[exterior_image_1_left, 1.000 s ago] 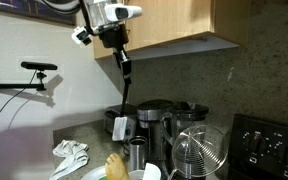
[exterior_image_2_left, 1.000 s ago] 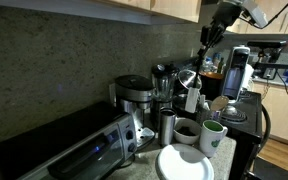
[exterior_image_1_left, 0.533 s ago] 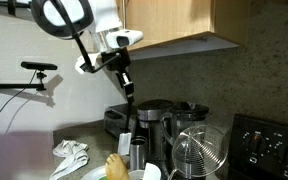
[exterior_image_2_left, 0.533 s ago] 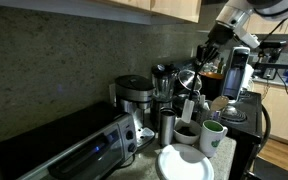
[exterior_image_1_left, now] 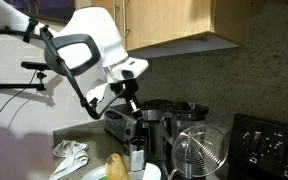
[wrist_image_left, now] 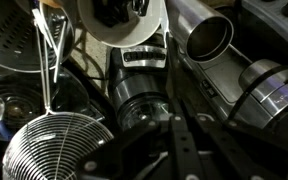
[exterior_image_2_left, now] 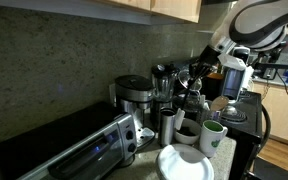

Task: Use the spatula to stir the contents in the bowl.

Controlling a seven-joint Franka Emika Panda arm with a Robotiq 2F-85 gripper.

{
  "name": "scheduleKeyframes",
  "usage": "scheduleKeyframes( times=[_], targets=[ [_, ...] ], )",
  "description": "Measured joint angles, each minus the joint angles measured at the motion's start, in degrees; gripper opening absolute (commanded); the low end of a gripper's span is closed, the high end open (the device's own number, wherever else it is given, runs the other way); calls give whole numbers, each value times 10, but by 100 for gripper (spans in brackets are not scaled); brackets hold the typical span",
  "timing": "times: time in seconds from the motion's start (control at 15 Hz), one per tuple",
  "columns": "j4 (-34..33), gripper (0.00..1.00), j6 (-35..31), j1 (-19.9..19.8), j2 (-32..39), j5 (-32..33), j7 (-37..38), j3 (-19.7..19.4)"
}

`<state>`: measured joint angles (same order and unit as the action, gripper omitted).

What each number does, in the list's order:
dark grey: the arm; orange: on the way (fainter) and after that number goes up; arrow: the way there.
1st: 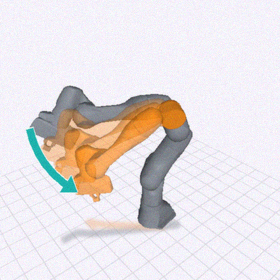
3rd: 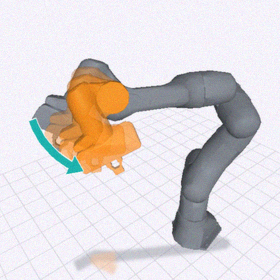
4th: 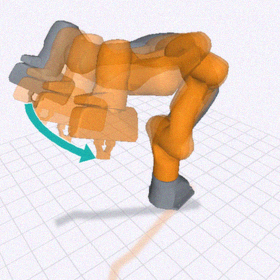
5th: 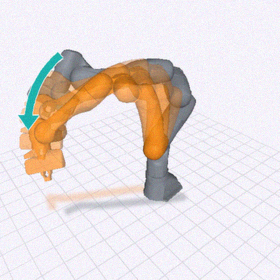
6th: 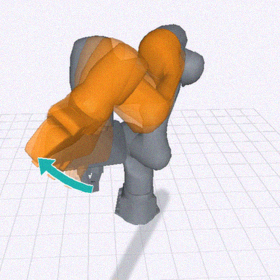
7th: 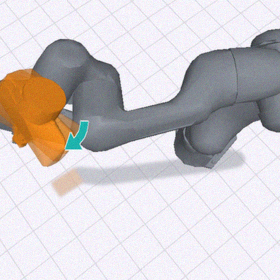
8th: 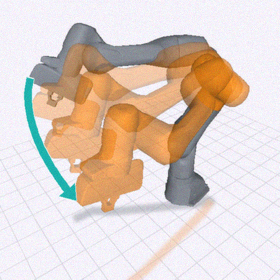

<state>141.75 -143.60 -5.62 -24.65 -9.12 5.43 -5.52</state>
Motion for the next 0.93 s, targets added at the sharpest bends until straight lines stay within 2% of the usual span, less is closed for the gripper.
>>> scheduleKeyframes(
  times=[0.2, 0.67, 0.93],
  targets=[
    [3, 1, -23, -15, 25, 37, 31, 8],
    [3, 1, -23, -63, 49, 162, 101, 30],
    [4, 1, -24, -75, 62, 212, 130, 37]
  ],
)
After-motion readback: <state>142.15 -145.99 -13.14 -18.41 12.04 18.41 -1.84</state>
